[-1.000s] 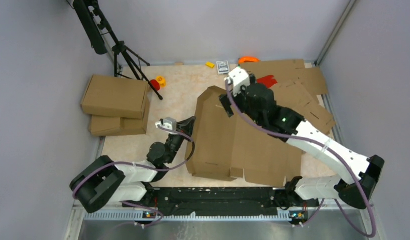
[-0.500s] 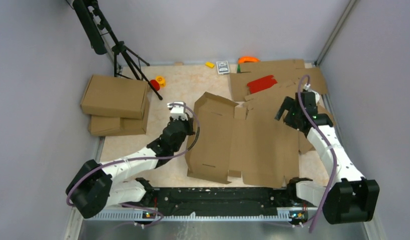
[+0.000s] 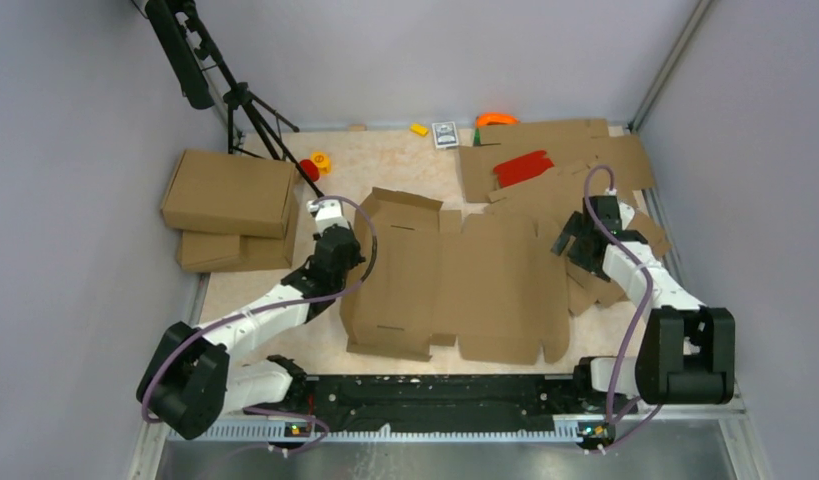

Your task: Fold the paper box

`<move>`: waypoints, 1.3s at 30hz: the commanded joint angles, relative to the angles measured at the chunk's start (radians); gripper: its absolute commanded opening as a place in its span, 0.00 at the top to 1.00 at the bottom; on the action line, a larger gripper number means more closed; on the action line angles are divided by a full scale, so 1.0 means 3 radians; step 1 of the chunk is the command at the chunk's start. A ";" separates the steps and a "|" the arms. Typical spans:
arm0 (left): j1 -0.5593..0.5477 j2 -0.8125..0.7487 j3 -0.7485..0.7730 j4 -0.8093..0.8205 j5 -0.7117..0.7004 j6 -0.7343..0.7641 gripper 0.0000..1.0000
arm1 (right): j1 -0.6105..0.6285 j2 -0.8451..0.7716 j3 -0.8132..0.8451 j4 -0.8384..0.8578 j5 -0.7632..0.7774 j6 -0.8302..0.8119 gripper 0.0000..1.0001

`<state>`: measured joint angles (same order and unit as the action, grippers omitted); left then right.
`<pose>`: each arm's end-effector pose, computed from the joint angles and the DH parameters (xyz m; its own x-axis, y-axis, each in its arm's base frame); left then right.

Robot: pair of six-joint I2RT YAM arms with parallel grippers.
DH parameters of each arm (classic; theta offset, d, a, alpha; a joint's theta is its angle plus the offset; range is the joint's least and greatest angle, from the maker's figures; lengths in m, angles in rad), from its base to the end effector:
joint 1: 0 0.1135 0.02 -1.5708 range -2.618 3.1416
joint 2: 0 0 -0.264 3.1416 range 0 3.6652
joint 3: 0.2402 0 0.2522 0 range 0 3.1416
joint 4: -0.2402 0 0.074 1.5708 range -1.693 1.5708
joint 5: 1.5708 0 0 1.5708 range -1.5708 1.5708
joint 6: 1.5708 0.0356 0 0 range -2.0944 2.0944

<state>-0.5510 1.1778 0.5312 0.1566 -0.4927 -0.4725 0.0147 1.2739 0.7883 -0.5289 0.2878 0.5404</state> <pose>0.2163 -0.1131 0.2081 -0.4051 -0.2217 -0.8870 -0.0884 0.9751 -0.2033 0.2446 -0.0065 0.2128 -0.6583 0.4837 -0.5768 0.5533 0.8304 0.0650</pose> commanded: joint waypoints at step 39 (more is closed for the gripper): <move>0.0035 0.0708 0.1076 -0.0787 0.0881 -0.0444 1.00 | 0.1023 -0.0490 0.1488 -0.0213 -0.1670 -0.0795 1.00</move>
<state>-0.5373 1.3838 0.8101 -0.1337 -0.2466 -0.5549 0.2409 1.1450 1.1660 -0.5529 -0.2405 0.3138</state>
